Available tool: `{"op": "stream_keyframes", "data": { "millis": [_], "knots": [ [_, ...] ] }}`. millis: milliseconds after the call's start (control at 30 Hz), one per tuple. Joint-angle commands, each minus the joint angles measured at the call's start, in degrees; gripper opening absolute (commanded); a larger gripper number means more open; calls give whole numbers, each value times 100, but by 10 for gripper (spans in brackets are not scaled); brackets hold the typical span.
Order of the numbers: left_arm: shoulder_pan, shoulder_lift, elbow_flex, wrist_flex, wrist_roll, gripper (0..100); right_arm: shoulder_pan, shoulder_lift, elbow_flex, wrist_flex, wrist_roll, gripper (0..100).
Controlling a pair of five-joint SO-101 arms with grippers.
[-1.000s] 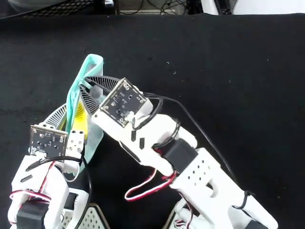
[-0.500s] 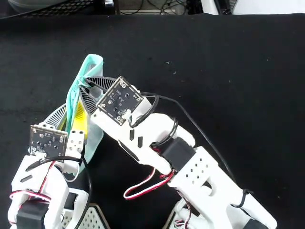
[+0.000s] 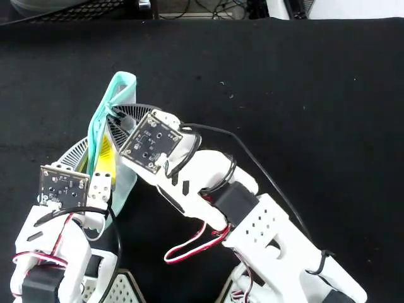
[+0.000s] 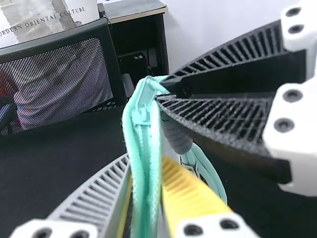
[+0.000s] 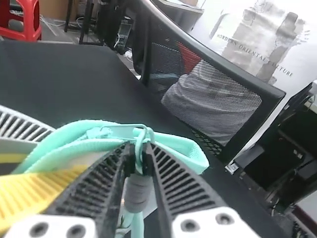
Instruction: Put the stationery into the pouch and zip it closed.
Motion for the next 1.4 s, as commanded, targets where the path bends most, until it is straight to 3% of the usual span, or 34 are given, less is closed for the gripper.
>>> {"op": "stream_keyframes", "data": {
  "millis": [0, 333, 600, 733, 867, 1000, 1367],
  "knots": [
    [-13, -18, -22, -62, -44, 30, 114, 22, -40, -35, 158, 12],
    [-4, -18, -13, -62, -44, 30, 1099, -338, -136, -70, 114, 12],
    [-4, -18, -4, -62, -44, 30, 1108, -127, -4, -677, -255, 12],
    [-4, -18, -4, -62, -44, 30, 1090, -163, -13, -246, -492, 16],
    [-4, -18, -4, -62, -44, 30, 853, -215, -242, 589, -633, 126],
    [-4, -18, -4, -62, -44, 30, 448, -215, -479, 1073, -264, 230],
    [-4, -18, -4, -62, -44, 30, 185, -198, -743, 607, -132, 190]
  ]
}}
